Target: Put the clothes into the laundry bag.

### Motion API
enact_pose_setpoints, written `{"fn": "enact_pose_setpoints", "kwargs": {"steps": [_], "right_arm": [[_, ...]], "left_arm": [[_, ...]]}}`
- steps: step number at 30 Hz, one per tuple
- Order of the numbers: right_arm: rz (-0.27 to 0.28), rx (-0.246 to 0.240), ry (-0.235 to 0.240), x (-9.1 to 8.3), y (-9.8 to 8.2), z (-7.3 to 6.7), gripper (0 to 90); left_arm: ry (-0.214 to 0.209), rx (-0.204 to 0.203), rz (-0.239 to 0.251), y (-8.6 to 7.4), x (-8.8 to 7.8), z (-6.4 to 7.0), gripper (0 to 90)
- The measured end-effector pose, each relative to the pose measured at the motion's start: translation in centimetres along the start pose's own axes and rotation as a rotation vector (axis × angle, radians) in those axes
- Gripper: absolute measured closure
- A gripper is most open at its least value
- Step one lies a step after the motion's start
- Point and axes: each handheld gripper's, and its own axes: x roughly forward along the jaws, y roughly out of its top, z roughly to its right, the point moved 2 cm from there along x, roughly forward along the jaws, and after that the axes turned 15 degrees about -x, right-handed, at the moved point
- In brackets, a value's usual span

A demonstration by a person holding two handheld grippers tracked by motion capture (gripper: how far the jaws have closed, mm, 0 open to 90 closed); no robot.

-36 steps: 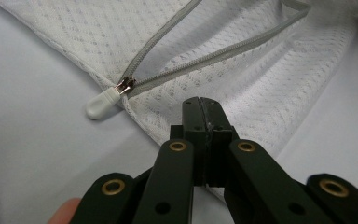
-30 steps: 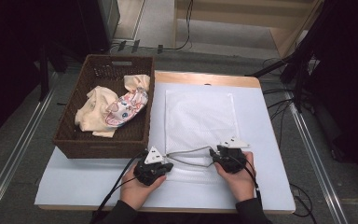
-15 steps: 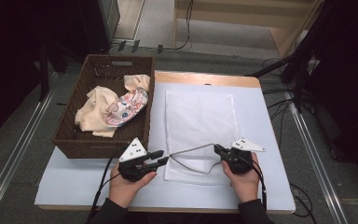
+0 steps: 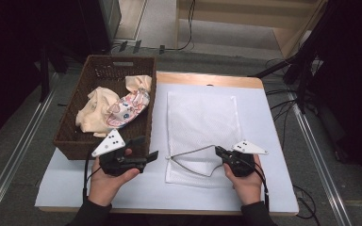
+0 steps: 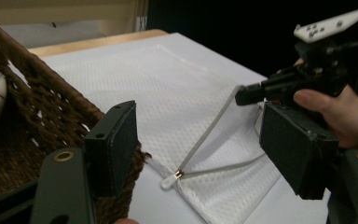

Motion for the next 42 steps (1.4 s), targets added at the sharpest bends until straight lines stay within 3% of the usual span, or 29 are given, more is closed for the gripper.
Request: {"fn": "enact_pose_setpoints", "kwargs": {"steps": [3, 5, 8, 9, 13, 16, 17, 18, 20, 22, 23, 25, 27, 28, 29, 30, 32, 33, 34, 35, 36, 37, 39, 42], "right_arm": [[0.003, 0.003, 0.003, 0.0, 0.0, 0.1, 88.0], [0.005, 0.004, 0.007, -0.1, 0.0, 0.1, 87.9], [0.006, 0.004, 0.010, -0.1, 0.1, 0.1, 87.7], [0.008, 0.003, 0.011, -0.2, 0.2, 0.1, 87.7], [0.006, -0.005, 0.018, 0.0, 0.2, -0.2, 87.7], [0.002, -0.018, 0.021, 0.1, 0.2, -0.4, 87.7], [0.002, -0.018, 0.021, 0.1, 0.2, -0.4, 87.7], [0.006, -0.021, 0.026, 0.0, 0.2, -0.5, 87.7], [0.008, -0.019, 0.024, -0.1, 0.2, -0.5, 87.6], [0.013, -0.018, 0.024, -0.2, 0.2, -0.4, 87.4], [0.014, -0.019, 0.026, -0.3, 0.2, -0.4, 87.4], [0.017, -0.020, 0.025, -0.3, 0.2, -0.4, 87.3], [0.017, -0.024, 0.026, -0.3, 0.2, -0.4, 87.3], [0.019, -0.024, 0.027, -0.3, 0.2, -0.4, 87.3], [0.020, -0.024, 0.028, -0.4, 0.2, -0.3, 87.3], [0.020, -0.024, 0.029, -0.4, 0.2, -0.4, 87.3], [0.022, -0.025, 0.029, -0.4, 0.3, -0.3, 87.2], [0.022, -0.026, 0.028, -0.4, 0.3, -0.3, 87.1], [0.022, -0.026, 0.028, -0.4, 0.3, -0.3, 87.1], [0.023, -0.026, 0.027, -0.5, 0.3, -0.3, 86.9], [0.023, -0.026, 0.027, -0.5, 0.3, -0.3, 86.9], [0.025, -0.026, 0.028, -0.5, 0.3, -0.3, 86.7], [0.025, -0.027, 0.029, -0.4, 0.3, -0.3, 86.6], [0.021, -0.030, 0.030, -0.3, 0.2, -0.4, 86.6]], "left_arm": [[0.024, -0.001, 0.016, 0.7, -0.6, -0.4, 23.1], [0.057, -0.018, 0.020, 1.7, -1.2, -1.6, 18.5], [0.060, -0.035, 0.017, 2.1, -1.6, -2.6, 14.1], [0.062, -0.039, 0.018, 2.5, -1.9, -3.5, 14.0], [0.090, -0.050, 0.020, 3.3, -2.2, -4.8, 13.8], [0.120, -0.094, 0.011, 4.7, -2.3, -6.8, 13.9], [0.120, -0.094, 0.011, 4.7, -2.3, -6.8, 13.9], [0.151, -0.102, 0.004, 5.3, -2.2, -7.8, 13.5], [0.187, -0.097, 0.017, 6.0, -2.3, -8.6, 13.4], [0.188, -0.130, 0.014, 6.9, -2.3, -9.3, 11.6], [0.182, -0.126, 0.025, 7.4, -2.4, -9.4, 9.6], [0.223, -0.113, 0.033, 8.5, -2.7, -9.5, 9.3], [0.210, -0.127, 0.049, 8.9, -2.9, -9.6, 9.2], [0.221, -0.120, 0.056, 9.4, -2.9, -9.9, 9.2], [0.289, -0.096, 0.037, 9.9, -2.6, -10.6, 8.3], [0.309, -0.099, 0.039, 10.1, -2.4, -11.1, 8.3], [0.319, -0.129, 0.036, 10.5, -2.1, -12.4, 8.3], [0.344, -0.146, 0.038, 10.6, -1.9, -13.3, 8.3], [0.344, -0.146, 0.038, 10.6, -1.9, -13.3, 8.4], [0.377, -0.168, 0.032, 10.7, -1.5, -14.4, 8.5], [0.377, -0.168, 0.032, 10.7, -1.5, -14.4, 8.6], [0.396, -0.214, 0.012, 10.5, -0.9, -15.6, 8.9], [0.376, -0.288, -0.021, 10.2, -0.1, -16.7, 8.9], [0.369, -0.361, -0.077, 9.8, 1.1, -17.7, 8.8]]}}
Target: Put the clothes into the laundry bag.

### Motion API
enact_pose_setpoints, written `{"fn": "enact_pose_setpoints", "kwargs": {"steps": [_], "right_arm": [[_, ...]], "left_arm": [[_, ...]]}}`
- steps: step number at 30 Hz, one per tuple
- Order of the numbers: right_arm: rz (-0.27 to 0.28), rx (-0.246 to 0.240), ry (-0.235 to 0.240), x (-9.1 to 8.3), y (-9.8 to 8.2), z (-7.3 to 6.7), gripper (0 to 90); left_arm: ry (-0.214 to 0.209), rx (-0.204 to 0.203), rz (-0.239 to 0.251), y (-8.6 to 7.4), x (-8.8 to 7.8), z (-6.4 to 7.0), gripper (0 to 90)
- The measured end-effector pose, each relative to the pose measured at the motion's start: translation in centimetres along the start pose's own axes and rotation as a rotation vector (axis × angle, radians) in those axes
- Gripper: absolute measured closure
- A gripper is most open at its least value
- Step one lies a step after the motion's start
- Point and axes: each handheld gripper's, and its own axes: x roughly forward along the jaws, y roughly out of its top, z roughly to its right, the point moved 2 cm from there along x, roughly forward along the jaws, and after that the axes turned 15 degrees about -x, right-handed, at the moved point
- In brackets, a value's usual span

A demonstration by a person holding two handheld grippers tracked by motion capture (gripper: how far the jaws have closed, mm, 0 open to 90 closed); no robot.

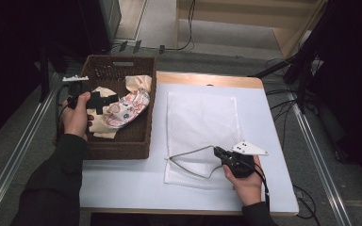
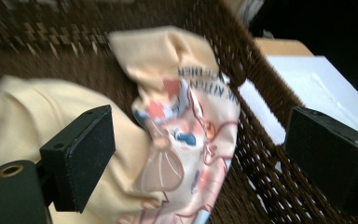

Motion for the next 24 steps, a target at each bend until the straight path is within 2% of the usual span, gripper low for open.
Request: {"fn": "enact_pose_setpoints", "kwargs": {"steps": [3, 5, 10, 11, 15, 16, 17, 19, 21, 23, 24], "right_arm": [[-0.001, 0.003, 0.003, 0.0, 0.0, 0.0, 86.6], [-0.001, -0.002, 0.003, 0.0, 0.0, 0.0, 86.4], [0.001, -0.003, 0.004, 0.0, -0.1, 0.1, 86.3], [-0.001, -0.001, 0.006, 0.1, -0.1, 0.1, 86.3], [-0.005, -0.008, 0.011, 0.2, -0.2, -0.1, 86.3], [-0.006, -0.006, 0.011, 0.3, -0.2, -0.1, 86.3], [-0.007, -0.005, 0.013, 0.3, -0.2, -0.2, 86.3], [-0.010, -0.009, 0.016, 0.4, -0.2, -0.3, 86.2], [-0.015, -0.013, 0.017, 0.6, -0.3, -0.3, 86.2], [-0.015, -0.015, 0.020, 0.7, -0.3, -0.4, 86.2], [-0.015, -0.014, 0.021, 0.7, -0.3, -0.4, 86.2]], "left_arm": [[0.036, -0.013, -0.031, 0.1, 1.3, -0.4, 8.9], [0.072, -0.001, -0.059, 0.0, 2.2, -0.6, 8.8], [0.145, 0.038, -0.184, -0.5, 4.3, -0.8, 0.0], [0.162, 0.029, -0.201, -0.6, 4.6, -0.9, 0.0], [0.281, -0.018, -0.243, -1.0, 5.8, -1.8, 0.0], [0.299, -0.018, -0.260, -1.1, 6.1, -1.8, 0.0], [0.315, -0.008, -0.277, -1.3, 6.3, -1.7, 0.0], [0.375, 0.015, -0.316, -1.7, 6.9, -1.7, 0.0], [0.399, 0.037, -0.380, -2.3, 7.5, -1.8, 0.0], [0.427, 0.103, -0.419, -2.8, 7.8, -1.6, 0.0], [0.447, 0.129, -0.417, -3.0, 7.9, -1.4, 1.2]]}}
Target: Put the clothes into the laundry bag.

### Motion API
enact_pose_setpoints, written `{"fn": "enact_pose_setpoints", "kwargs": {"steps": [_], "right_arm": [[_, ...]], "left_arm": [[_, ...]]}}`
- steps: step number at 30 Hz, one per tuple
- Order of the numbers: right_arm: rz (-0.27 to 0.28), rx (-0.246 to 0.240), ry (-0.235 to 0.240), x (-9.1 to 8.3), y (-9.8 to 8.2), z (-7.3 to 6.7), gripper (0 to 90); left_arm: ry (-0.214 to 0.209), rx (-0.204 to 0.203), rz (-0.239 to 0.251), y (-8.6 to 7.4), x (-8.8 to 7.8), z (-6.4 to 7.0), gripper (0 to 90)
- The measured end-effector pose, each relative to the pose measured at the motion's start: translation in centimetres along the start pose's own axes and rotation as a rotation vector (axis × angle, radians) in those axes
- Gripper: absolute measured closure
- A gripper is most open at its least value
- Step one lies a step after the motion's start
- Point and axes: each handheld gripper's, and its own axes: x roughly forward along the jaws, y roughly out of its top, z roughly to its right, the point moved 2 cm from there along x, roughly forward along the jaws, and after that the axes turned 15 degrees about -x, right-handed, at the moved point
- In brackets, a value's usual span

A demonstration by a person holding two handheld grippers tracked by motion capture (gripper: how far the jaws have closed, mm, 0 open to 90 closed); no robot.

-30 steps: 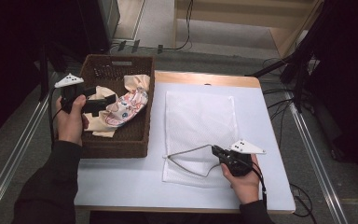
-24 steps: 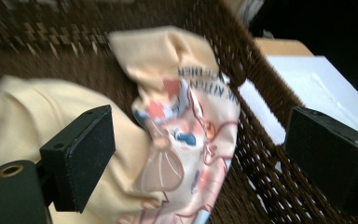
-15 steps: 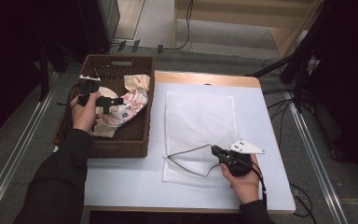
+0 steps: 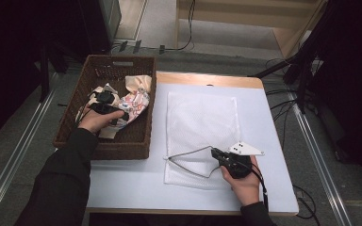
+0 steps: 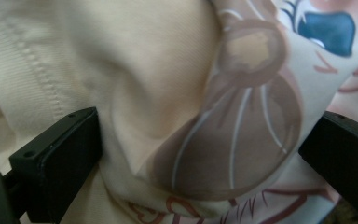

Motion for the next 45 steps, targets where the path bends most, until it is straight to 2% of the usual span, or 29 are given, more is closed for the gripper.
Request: {"fn": "enact_pose_setpoints", "kwargs": {"steps": [2, 4, 8, 9, 10, 11, 12, 14, 15, 16, 17, 18, 21, 22, 24, 25, 26, 28, 30, 31, 33, 34, 36, 37, 38, 41, 43, 45], "right_arm": [[0.002, -0.001, 0.002, 0.0, 0.0, 0.0, 86.2], [0.000, 0.001, 0.003, 0.1, -0.1, 0.0, 86.2], [-0.002, -0.003, 0.005, 0.3, -0.1, 0.0, 86.2], [-0.003, -0.002, 0.004, 0.3, -0.2, 0.0, 86.2], [-0.003, -0.001, 0.004, 0.3, -0.2, 0.0, 86.2], [-0.003, -0.003, 0.003, 0.3, -0.2, 0.0, 86.2], [-0.003, -0.004, 0.002, 0.3, -0.2, 0.0, 86.2], [-0.002, -0.002, 0.001, 0.2, -0.1, -0.1, 86.2], [0.000, -0.004, 0.001, 0.2, -0.1, -0.1, 86.2], [0.003, -0.009, 0.001, 0.1, -0.1, 0.0, 86.2], [0.004, -0.010, 0.001, 0.1, -0.1, 0.0, 86.2], [0.005, -0.009, 0.000, 0.1, -0.2, 0.0, 86.2], [0.008, -0.011, -0.001, 0.0, -0.2, 0.0, 86.2], [0.008, -0.012, 0.001, 0.0, -0.2, 0.0, 86.2], [0.010, -0.010, 0.000, -0.1, -0.3, 0.1, 86.3], [0.010, -0.010, 0.000, -0.1, -0.3, 0.1, 86.3], [0.011, -0.007, -0.004, -0.1, -0.3, 0.2, 86.3], [0.014, -0.008, -0.007, -0.2, -0.4, 0.3, 86.2], [0.016, -0.003, -0.006, -0.2, -0.4, 0.3, 86.3], [0.015, -0.007, -0.008, -0.2, -0.4, 0.3, 86.3], [0.015, -0.008, -0.008, -0.1, -0.4, 0.3, 86.2], [0.014, -0.006, -0.007, -0.1, -0.4, 0.2, 86.2], [0.013, -0.009, -0.007, -0.1, -0.4, 0.2, 86.2], [0.012, -0.011, -0.007, -0.1, -0.5, 0.2, 86.2], [0.012, -0.012, -0.006, 0.0, -0.5, 0.2, 86.2], [0.013, -0.009, -0.006, 0.0, -0.5, 0.1, 85.8], [0.014, -0.011, -0.003, 0.0, -0.4, 0.0, 85.4], [0.013, -0.009, -0.003, 0.0, -0.5, 0.0, 85.2]], "left_arm": [[0.015, 0.006, 0.003, 0.0, -0.2, 0.1, 10.0], [0.000, 0.006, 0.017, 0.1, -0.7, 0.1, 21.5], [-0.009, 0.101, 0.037, -0.1, -1.6, 1.3, 56.1], [-0.029, 0.123, 0.038, -0.1, -1.8, 1.7, 62.7], [-0.072, 0.145, 0.036, -0.1, -2.0, 2.1, 67.7], [-0.134, 0.155, 0.026, -0.2, -2.3, 2.5, 70.5], [-0.208, 0.173, 0.006, -0.3, -2.6, 2.9, 72.8], [-0.382, 0.230, -0.029, -0.6, -3.1, 3.7, 74.9], [-0.449, 0.245, -0.047, -0.9, -3.3, 4.1, 75.3], [-0.486, 0.278, -0.065, -1.2, -3.4, 4.4, 75.4], [-0.504, 0.301, -0.078, -1.4, -3.5, 4.5, 75.4], [-0.514, 0.306, -0.081, -1.4, -3.5, 4.5, 75.4], [-0.545, 0.287, -0.079, -1.2, -3.7, 4.2, 74.9], [-0.539, 0.264, -0.064, -1.0, -3.8, 4.0, 73.9], [-0.521, 0.179, 0.009, -0.2, -4.1, 3.2, 73.4], [-0.521, 0.179, 0.009, -0.2, -4.1, 3.2, 73.8], [-0.509, 0.069, 0.113, 0.6, -4.7, 2.2, 74.6], [-0.501, -0.040, 0.221, 1.1, -5.3, 1.2, 74.6], [-0.434, -0.127, 0.288, 1.4, -5.5, 0.2, 74.2], [-0.381, -0.159, 0.306, 1.5, -5.5, -0.2, 73.7], [-0.317, -0.205, 0.324, 1.6, -5.3, -0.8, 70.7], [-0.297, -0.221, 0.327, 1.6, -5.2, -1.0, 67.0], [-0.228, -0.225, 0.310, 1.7, -4.5, -1.0, 51.0], [-0.193, -0.205, 0.276, 1.6, -3.9, -0.8, 38.8], [-0.176, -0.189, 0.233, 1.5, -3.2, -0.6, 29.8], [-0.124, -0.177, 0.087, 1.1, -1.2, -0.2, 11.0], [-0.099, -0.182, 0.036, 1.0, -0.5, -0.2, 3.9], [-0.107, -0.189, 0.002, 0.9, 0.0, -0.3, 1.0]]}}
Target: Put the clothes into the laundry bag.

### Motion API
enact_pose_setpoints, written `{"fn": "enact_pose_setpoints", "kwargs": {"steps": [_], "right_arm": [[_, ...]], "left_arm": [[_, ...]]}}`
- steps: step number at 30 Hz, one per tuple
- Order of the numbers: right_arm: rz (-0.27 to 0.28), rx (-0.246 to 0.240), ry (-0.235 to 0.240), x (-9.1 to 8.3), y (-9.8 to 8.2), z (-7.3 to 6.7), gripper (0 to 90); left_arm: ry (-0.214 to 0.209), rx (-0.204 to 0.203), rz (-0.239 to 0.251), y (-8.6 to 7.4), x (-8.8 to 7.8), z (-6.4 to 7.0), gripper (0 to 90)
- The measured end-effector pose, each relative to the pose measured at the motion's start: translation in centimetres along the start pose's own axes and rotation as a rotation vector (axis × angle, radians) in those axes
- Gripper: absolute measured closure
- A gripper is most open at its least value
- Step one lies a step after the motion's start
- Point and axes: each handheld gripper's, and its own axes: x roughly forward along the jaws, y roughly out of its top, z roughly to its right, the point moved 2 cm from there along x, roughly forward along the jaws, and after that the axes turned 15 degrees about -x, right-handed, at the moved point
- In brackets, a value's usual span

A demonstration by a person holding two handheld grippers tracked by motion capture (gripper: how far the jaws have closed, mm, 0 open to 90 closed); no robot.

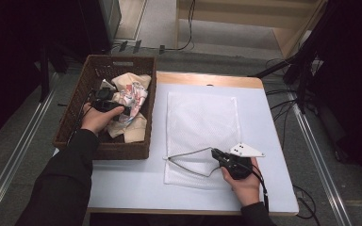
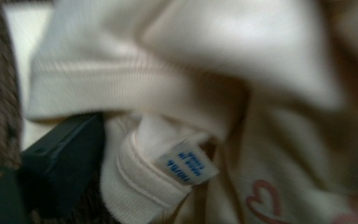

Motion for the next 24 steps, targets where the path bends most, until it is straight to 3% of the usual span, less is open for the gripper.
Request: {"fn": "enact_pose_setpoints", "kwargs": {"steps": [3, 4, 5, 8, 12, 14, 18, 24], "right_arm": [[-0.002, 0.003, 0.001, 0.0, 0.0, 0.0, 85.1], [-0.003, 0.001, 0.002, 0.0, -0.1, 0.0, 85.1], [-0.004, -0.001, 0.001, 0.0, -0.1, 0.0, 85.1], [-0.002, 0.002, 0.000, 0.1, -0.1, 0.1, 85.2], [-0.002, 0.000, 0.000, 0.1, -0.1, 0.0, 85.3], [-0.004, -0.001, -0.001, 0.1, -0.1, 0.0, 85.3], [-0.005, 0.001, -0.001, 0.2, -0.2, 0.1, 85.4], [-0.003, 0.001, -0.004, 0.1, -0.2, 0.0, 85.5]], "left_arm": [[0.009, 0.064, 0.006, -0.2, 0.0, 0.4, 5.8], [0.003, 0.100, 0.016, -0.3, -0.1, 0.6, 12.1], [-0.017, 0.114, 0.014, -0.4, -0.3, 0.8, 23.8], [-0.042, 0.129, 0.007, -0.5, -0.6, 1.0, 47.2], [-0.098, 0.121, 0.010, -0.5, -1.4, 1.1, 67.6], [-0.116, 0.133, 0.037, -0.6, -2.0, 1.2, 70.3], [-0.146, 0.153, 0.153, -0.6, -3.4, 1.6, 71.4], [-0.159, 0.145, 0.301, -0.4, -5.9, 1.6, 72.2]]}}
